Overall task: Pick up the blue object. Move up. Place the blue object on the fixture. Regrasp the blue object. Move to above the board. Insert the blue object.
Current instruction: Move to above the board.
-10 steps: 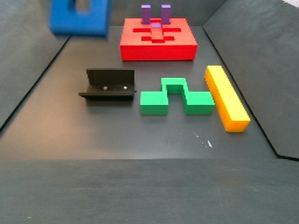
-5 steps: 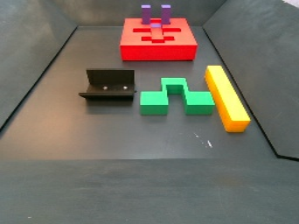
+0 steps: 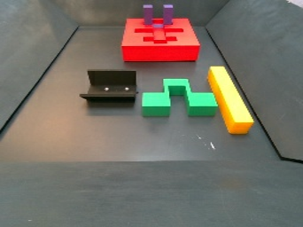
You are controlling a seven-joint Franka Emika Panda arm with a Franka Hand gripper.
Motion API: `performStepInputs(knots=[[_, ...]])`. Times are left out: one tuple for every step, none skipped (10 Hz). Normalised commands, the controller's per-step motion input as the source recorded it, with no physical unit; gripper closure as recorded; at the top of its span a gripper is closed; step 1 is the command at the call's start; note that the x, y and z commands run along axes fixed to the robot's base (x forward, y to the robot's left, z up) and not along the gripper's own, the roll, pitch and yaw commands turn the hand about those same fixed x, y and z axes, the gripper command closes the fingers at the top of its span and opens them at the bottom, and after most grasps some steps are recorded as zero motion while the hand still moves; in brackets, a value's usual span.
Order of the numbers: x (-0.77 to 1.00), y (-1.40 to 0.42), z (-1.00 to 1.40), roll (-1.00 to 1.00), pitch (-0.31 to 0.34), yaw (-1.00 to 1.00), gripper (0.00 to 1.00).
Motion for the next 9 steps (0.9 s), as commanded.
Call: performStepInputs(knots=[[-1.40,-1.16,0.24,-1.00,0.106,0.09,1.00],[-1.40,-1.13,0.21,-1.00,0.106,0.09,1.00],[-0.56,-0.40,0.09,-1.00,0.074,0.10,1.00],[-0.07,0.04,-0.02,-1.00,0.053,0.10,1.00],[0.06,0.08,-0.02,-1.00,0.068,0.09,1.00],[0.02,0.02,0.01,-0.97,0.045,0.08,1.00],[-0.04,0.01,0.01,-0.71,-0.007,0.06,1.00],[-0.06,0.05,0.00,-0.46,-0.045,0.03,1.00],[-0.05,0.04,0.00,-0.33,-0.052,0.02,1.00]])
